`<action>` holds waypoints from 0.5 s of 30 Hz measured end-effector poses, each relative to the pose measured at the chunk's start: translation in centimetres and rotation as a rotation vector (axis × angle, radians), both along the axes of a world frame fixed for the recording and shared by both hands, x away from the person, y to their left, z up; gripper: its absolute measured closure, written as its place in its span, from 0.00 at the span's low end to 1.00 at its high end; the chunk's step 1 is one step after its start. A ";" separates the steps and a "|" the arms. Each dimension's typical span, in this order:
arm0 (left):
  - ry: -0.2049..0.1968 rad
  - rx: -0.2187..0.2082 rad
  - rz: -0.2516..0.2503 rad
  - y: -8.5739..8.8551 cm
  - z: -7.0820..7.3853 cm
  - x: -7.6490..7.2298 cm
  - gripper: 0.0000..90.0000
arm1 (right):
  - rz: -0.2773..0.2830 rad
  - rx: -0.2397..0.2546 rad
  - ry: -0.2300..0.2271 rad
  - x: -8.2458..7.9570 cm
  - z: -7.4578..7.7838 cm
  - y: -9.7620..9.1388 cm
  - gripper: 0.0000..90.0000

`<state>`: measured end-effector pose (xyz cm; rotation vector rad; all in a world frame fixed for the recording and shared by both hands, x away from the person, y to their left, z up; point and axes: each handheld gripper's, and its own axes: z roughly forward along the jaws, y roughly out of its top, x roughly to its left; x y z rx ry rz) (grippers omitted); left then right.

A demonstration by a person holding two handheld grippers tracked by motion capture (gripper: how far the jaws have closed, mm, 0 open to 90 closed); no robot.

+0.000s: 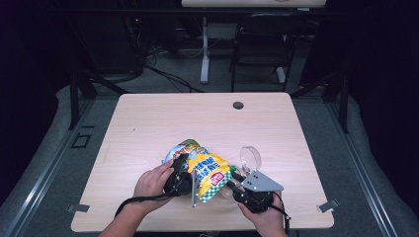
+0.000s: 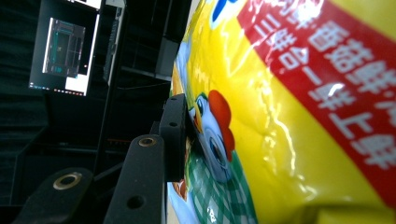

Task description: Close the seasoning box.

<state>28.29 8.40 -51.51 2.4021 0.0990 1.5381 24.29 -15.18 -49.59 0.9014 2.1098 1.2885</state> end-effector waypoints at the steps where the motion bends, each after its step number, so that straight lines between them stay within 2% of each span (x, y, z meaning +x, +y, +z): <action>1: -0.002 0.005 0.003 0.0 0.0 0.0 0.73 | -0.002 0.001 0.000 0.0 0.0 0.0 0.79; 15: -0.040 0.062 0.002 -0.2 0.2 -0.1 0.73 | -0.001 -0.001 0.008 0.1 -0.4 0.1 0.80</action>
